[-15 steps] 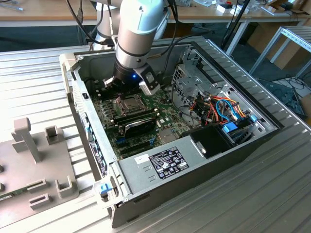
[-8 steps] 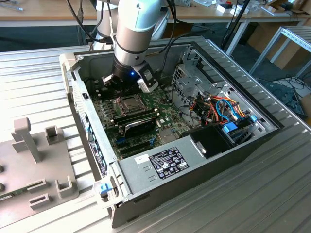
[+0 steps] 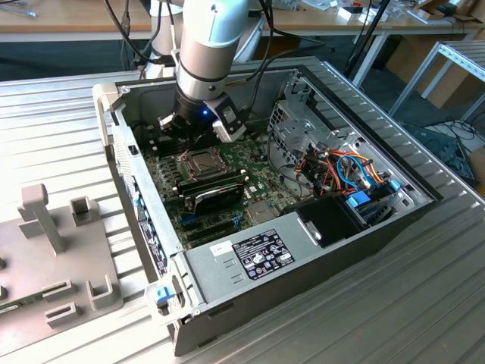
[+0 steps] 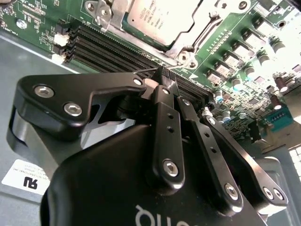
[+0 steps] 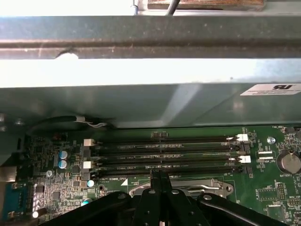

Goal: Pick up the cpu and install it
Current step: 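Install the first cpu locking lever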

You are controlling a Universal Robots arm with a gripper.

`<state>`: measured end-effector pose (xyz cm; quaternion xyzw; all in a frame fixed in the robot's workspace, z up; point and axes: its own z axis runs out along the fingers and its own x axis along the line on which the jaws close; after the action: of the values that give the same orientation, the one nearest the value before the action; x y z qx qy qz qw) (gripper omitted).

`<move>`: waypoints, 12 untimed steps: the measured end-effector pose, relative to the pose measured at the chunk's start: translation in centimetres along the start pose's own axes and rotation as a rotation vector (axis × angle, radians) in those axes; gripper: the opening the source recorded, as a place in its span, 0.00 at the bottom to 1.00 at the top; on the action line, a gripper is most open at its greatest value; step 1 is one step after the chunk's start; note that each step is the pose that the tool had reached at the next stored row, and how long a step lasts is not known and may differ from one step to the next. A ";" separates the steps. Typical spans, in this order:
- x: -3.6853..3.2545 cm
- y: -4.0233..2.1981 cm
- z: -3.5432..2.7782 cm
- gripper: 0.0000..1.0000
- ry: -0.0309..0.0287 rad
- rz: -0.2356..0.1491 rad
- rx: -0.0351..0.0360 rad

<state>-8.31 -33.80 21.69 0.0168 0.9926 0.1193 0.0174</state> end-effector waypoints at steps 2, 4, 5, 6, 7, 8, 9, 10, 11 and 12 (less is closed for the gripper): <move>-0.27 0.00 0.05 0.11 0.0000 0.000 0.0002; -0.51 0.00 0.08 0.11 0.0001 0.000 0.0002; -0.65 0.00 0.10 0.11 0.0001 0.000 0.0002; -0.80 0.00 0.11 0.11 0.0001 0.000 0.0002; -0.99 0.00 0.14 0.11 0.0000 0.000 0.0000; -1.12 0.00 0.16 0.11 0.0001 0.000 0.0000; -1.28 0.02 0.18 0.11 0.0001 0.000 0.0000; -1.34 0.06 0.20 0.11 0.0001 0.000 -0.0001; -1.44 0.12 0.23 0.11 0.0001 0.000 -0.0003; -1.55 0.16 0.26 0.11 0.0001 0.000 -0.0005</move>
<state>-6.75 -33.64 21.53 0.0167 0.9925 0.1196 0.0174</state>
